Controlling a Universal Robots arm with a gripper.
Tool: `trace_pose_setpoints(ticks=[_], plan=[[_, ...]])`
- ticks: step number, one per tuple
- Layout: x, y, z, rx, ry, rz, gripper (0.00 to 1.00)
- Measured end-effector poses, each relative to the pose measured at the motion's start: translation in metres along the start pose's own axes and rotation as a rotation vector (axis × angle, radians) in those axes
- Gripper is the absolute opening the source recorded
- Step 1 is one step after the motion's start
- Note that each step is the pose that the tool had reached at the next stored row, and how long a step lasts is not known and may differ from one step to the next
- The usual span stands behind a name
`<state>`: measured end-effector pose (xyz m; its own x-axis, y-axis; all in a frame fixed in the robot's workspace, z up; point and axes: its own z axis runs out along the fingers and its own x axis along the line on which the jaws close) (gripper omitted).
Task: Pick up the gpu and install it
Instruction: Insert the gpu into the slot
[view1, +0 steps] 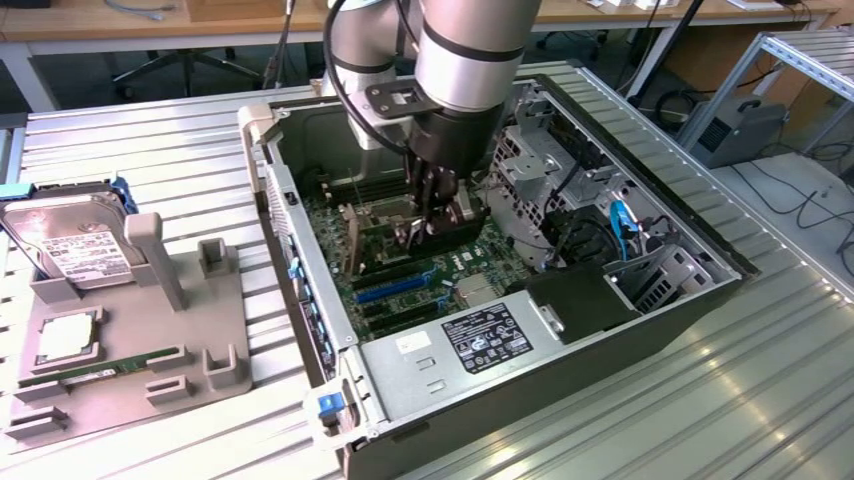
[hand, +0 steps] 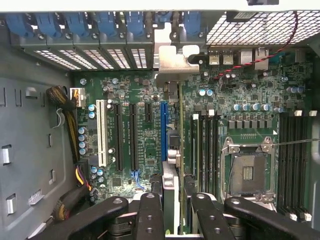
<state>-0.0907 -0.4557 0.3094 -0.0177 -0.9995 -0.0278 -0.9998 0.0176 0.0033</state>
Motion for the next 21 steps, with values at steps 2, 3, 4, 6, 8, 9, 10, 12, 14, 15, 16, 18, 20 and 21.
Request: trace_pose_setpoints(ticks=[2,3,4,6,8,9,10,12,14,15,16,18,20,21], plan=[[0.0007,0.0,0.0001,0.0,0.0,0.0,0.27],[0.0011,0.0,0.0001,-0.0001,0.0001,0.0,0.27],[0.0015,0.0,0.0002,0.0,0.0,0.0,0.27],[0.0027,-0.0001,0.0004,0.0,0.0,0.0,0.27],[0.0038,-0.0001,0.0005,0.0,0.0001,0.0,0.27],[0.0041,-0.0001,0.0006,0.0,0.0,0.0,0.27],[0.0045,-0.0001,0.0007,0.0,0.0,0.0,0.27],[0.0052,-0.0001,0.0008,0.0,0.0001,0.0,0.27],[0.0062,-0.0001,0.0009,-0.0001,0.0001,0.0,0.27],[0.0066,-0.0001,0.001,0.0,0.0001,0.0,0.27],[0.007,-0.0001,0.0011,0.0,0.0001,0.0,0.27],[0.0081,-0.0002,0.0012,-0.0001,0.0001,0.0,0.27],[0.0088,-0.0002,0.0014,0.0,0.0,0.0,0.27],[0.0091,-0.0002,0.0014,0.0,0.0001,0.0,0.27]])
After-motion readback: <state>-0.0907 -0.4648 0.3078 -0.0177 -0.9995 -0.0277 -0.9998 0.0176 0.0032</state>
